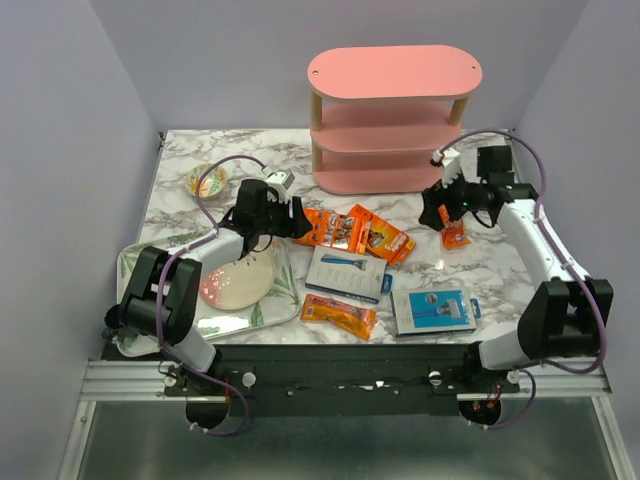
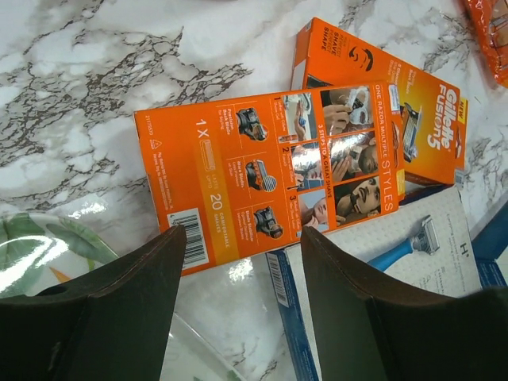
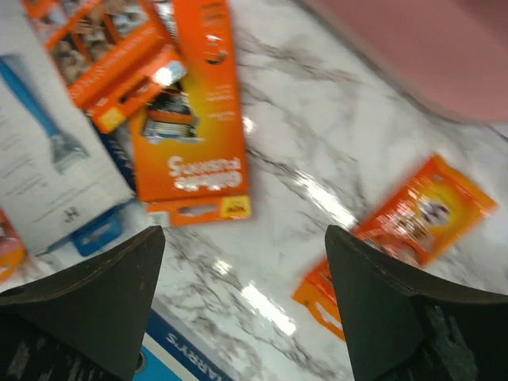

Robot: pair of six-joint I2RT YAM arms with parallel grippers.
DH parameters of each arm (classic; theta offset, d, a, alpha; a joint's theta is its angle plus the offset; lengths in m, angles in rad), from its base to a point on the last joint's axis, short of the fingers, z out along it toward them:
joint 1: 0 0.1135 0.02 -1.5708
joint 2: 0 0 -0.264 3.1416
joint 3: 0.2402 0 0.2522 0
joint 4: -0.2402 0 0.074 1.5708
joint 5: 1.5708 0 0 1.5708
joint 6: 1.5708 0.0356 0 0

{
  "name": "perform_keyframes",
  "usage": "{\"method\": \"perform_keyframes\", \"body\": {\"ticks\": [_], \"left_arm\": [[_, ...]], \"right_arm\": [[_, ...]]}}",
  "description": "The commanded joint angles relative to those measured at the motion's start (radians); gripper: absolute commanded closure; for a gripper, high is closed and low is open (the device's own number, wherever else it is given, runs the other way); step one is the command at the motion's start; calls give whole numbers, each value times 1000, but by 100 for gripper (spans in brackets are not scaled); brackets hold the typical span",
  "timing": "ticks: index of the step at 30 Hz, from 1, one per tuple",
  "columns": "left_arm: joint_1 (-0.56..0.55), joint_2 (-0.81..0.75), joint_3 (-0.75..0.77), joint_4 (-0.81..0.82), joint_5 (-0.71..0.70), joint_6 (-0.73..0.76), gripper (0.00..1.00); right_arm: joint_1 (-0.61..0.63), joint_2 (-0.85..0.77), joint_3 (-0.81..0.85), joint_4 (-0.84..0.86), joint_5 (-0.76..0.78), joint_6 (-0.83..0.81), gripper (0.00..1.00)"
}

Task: Place and organize the shaving razors onto the shelf

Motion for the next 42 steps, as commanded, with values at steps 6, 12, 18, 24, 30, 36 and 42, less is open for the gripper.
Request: {"method": "perform_keyframes", "body": {"ticks": [6, 12, 18, 24, 30, 36, 42], "left_arm": [[-2, -45, 4, -70, -91, -110, 35], [-2, -47, -16, -63, -64, -134, 33], [-5, -32, -11, -53, -44, -138, 32], [-7, -22, 1, -66, -49, -110, 32], [-7, -7, 17, -82, -44, -102, 32], [-10, 14, 30, -82, -41, -101, 32], [-13, 22, 47, -87, -62, -79, 31]], "right_arm": [[175, 317, 188, 54, -358, 350, 9], [190, 459, 252, 111, -364, 515, 6], [190, 550, 237, 143, -398, 604, 11], [190, 620, 257, 161, -397, 613, 18], [189, 677, 275, 158, -438, 605, 28], [189, 701, 275, 166, -495, 599, 46], [194, 706, 275, 160, -500, 588, 47]]}}
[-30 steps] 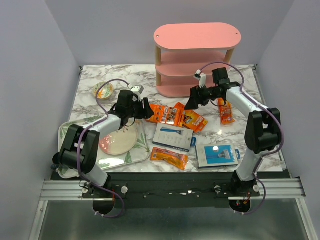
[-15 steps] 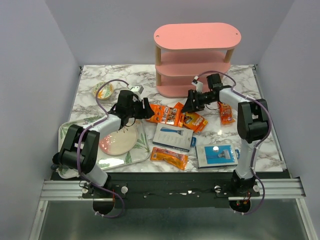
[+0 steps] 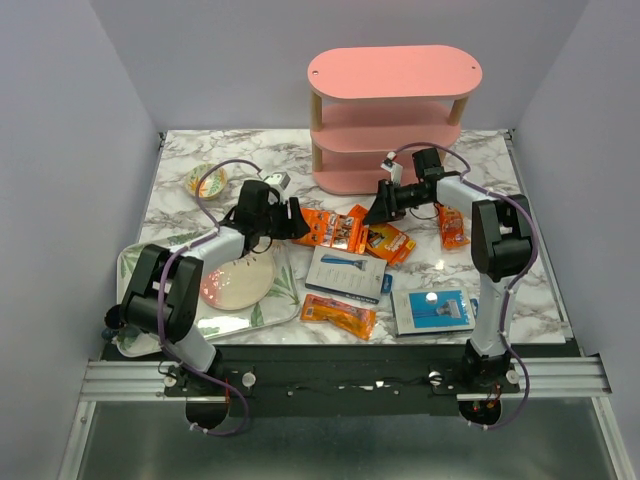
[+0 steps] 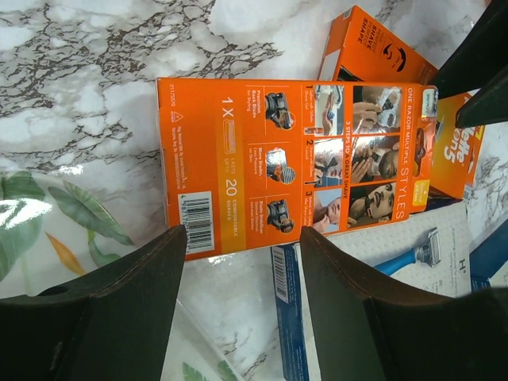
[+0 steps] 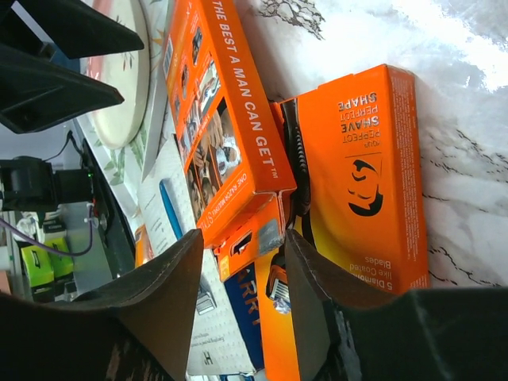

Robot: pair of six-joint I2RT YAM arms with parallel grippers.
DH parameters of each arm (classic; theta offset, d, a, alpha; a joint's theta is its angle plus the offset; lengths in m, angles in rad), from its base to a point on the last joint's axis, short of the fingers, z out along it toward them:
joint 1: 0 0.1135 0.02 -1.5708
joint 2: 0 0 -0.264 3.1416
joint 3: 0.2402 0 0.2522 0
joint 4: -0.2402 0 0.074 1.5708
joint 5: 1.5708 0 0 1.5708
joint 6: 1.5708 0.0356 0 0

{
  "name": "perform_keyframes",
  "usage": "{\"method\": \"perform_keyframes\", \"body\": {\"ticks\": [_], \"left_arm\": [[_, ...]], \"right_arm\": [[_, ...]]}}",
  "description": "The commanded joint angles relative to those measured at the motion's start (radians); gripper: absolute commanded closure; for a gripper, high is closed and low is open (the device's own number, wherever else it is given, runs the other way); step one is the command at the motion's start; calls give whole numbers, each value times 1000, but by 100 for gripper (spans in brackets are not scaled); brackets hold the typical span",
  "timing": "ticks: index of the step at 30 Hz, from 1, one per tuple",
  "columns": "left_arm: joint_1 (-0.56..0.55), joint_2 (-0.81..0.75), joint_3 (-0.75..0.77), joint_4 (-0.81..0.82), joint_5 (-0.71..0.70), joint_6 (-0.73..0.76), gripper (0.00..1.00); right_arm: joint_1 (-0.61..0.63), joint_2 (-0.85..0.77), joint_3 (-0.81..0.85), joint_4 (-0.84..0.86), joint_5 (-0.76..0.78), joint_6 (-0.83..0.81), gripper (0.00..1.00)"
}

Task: Place and organize the shaving razors onto the shelf

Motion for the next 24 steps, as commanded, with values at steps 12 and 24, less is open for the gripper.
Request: {"method": "perform_keyframes", "body": {"ticks": [12, 24], "left_arm": [[-5, -34, 13, -23, -24, 68, 30], [-5, -123, -14, -31, -13, 63, 28]], "right_arm": [[21, 26, -42, 69, 118, 9, 70], [37, -99, -44, 47, 146, -16, 99]]}}
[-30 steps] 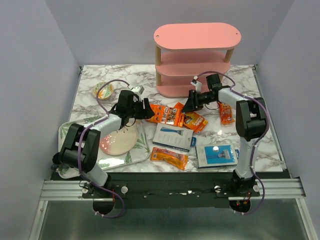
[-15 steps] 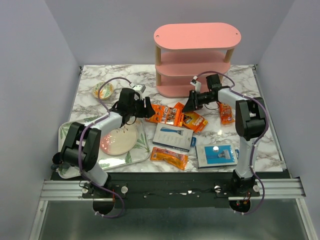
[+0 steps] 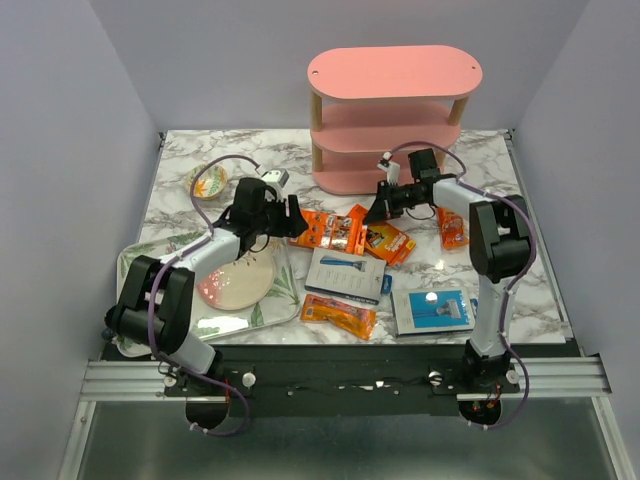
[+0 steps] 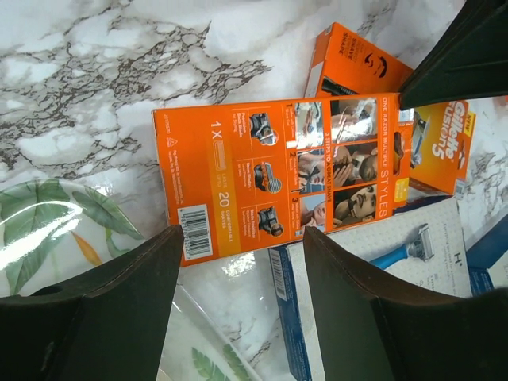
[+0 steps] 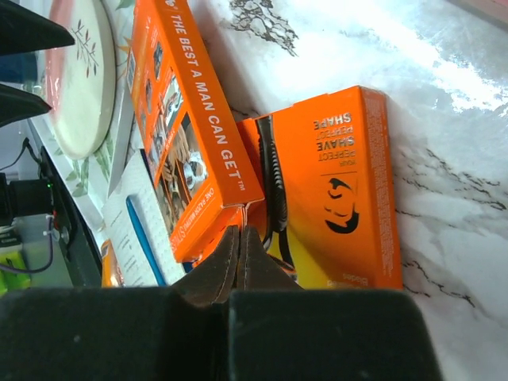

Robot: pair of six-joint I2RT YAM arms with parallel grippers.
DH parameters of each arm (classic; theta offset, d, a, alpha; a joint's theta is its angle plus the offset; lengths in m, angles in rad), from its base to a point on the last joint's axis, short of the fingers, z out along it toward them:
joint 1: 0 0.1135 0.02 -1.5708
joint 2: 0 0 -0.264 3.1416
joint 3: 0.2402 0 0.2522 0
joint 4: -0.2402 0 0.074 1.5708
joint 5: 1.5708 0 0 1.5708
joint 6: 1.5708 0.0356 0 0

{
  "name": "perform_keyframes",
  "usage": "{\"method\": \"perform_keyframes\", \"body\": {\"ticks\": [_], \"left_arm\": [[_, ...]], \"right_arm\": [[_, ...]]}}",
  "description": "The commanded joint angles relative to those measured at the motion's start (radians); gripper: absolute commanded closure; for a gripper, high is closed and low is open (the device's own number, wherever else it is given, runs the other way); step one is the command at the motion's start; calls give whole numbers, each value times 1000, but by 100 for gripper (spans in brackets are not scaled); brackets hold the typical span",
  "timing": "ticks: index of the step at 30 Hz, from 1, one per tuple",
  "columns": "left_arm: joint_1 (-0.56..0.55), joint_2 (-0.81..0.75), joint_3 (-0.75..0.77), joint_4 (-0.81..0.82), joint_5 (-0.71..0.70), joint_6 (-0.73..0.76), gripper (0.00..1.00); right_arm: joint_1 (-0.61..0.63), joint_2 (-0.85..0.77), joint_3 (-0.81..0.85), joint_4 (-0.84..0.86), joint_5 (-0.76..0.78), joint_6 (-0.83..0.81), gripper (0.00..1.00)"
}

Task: Place and organize the shaving razors onto the shelf

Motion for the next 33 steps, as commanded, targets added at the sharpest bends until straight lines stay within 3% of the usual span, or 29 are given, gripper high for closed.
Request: {"method": "perform_keyframes", "body": {"ticks": [1, 8, 12, 15, 20, 25, 33], "left_arm": [[-5, -69, -24, 16, 3, -14, 27], [-5, -132, 4, 27, 94, -179, 19], [-5, -122, 31, 45, 164, -372, 16], [-12, -93, 43, 105, 210, -483, 8], [-22, 34, 36, 280, 318, -610, 5], [-24, 121, 54, 331, 301, -715, 5], [-38, 162, 71, 348, 240, -776, 5]], "right_arm": [[13, -123, -23, -40, 70, -33, 99], [12, -362, -74, -2, 168, -19, 99], [13, -439, -83, 13, 243, -48, 99], [13, -466, -77, -10, 306, -97, 99], [42, -503, -164, -16, 308, -186, 99], [165, -545, -258, 22, 380, -280, 99], [302, -546, -333, 128, 569, -259, 99]]}}
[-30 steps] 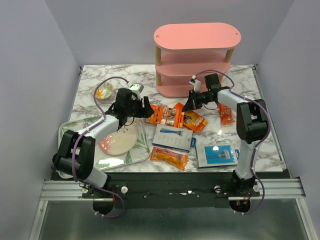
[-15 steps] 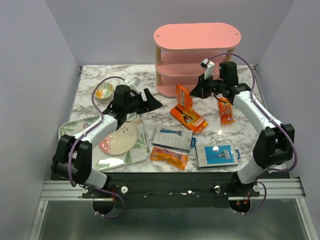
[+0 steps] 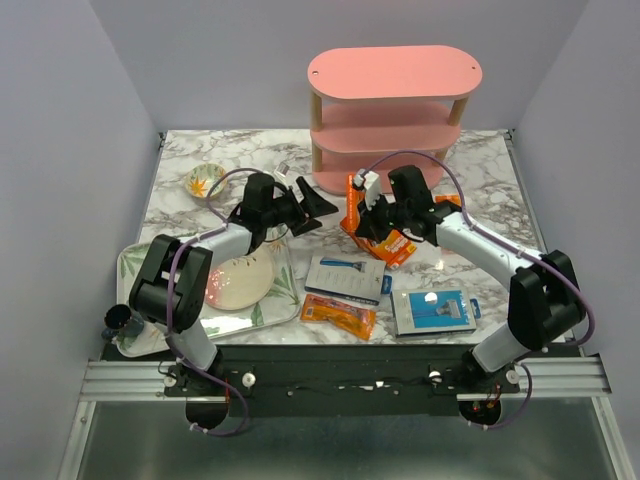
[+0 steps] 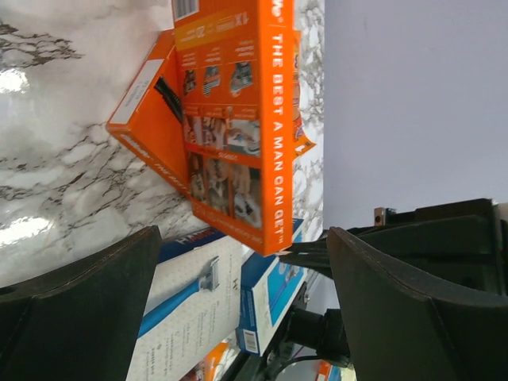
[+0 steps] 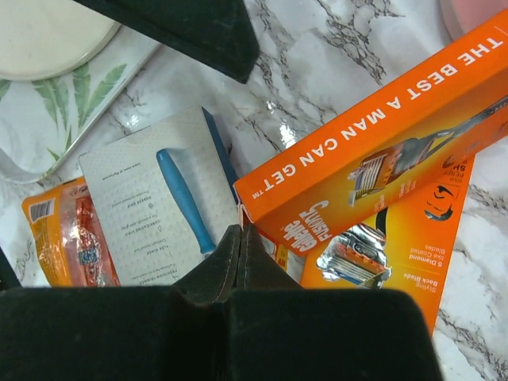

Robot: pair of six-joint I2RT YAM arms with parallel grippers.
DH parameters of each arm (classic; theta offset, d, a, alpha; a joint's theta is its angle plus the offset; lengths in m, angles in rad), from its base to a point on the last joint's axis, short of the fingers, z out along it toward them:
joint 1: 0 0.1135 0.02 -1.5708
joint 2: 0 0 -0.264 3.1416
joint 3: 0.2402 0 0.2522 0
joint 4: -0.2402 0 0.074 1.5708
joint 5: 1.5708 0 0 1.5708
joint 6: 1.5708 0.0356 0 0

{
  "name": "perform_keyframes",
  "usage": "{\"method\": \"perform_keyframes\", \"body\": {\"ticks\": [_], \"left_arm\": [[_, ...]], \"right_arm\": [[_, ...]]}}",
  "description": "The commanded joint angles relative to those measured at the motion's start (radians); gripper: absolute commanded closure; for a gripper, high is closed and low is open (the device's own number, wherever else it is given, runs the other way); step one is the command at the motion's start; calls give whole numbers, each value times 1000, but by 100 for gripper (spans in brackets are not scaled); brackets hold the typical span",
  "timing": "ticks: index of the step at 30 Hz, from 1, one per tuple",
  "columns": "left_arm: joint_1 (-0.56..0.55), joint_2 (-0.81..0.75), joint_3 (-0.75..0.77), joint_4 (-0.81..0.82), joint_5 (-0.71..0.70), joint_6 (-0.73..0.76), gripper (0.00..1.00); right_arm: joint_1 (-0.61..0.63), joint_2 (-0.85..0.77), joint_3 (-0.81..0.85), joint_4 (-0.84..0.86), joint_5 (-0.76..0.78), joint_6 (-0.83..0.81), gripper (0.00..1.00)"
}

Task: Place and organize the shaving razors onto the shelf

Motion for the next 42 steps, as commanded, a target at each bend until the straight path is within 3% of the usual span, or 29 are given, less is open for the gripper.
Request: {"method": "perform_keyframes", "body": {"ticks": [1, 14, 18, 27, 29, 32, 33, 34, 39, 42], "left_arm": [[-17, 23, 39, 59, -28, -53, 6], [-96, 118, 137, 39, -29, 24, 14], [-117, 146, 183, -75, -81, 70, 19], [-116, 223, 122, -5, -95, -15, 42], [-116, 236, 128, 41, -82, -16, 59], [-108, 252, 129, 90, -63, -1, 77], [-103, 250, 126, 99, -60, -1, 81], [-93, 250, 114, 126, -54, -5, 85], [-48, 250, 69, 229, -26, -44, 91], [-16, 258, 56, 308, -19, -81, 94]], "right_arm": [[32, -17, -17, 73, 132, 1, 100], [61, 117, 90, 71, 120, 45, 99], [66, 135, 110, 65, 115, 48, 99], [66, 114, 107, 45, 94, 51, 99], [66, 110, 99, 47, 100, 56, 99], [66, 86, 110, 34, 152, 74, 84], [63, 69, 121, 5, 169, 71, 67], [63, 51, 139, -10, 185, 68, 63], [-38, -124, 168, -84, 173, 93, 53], [-98, -179, 161, -123, 181, 116, 52]]}}
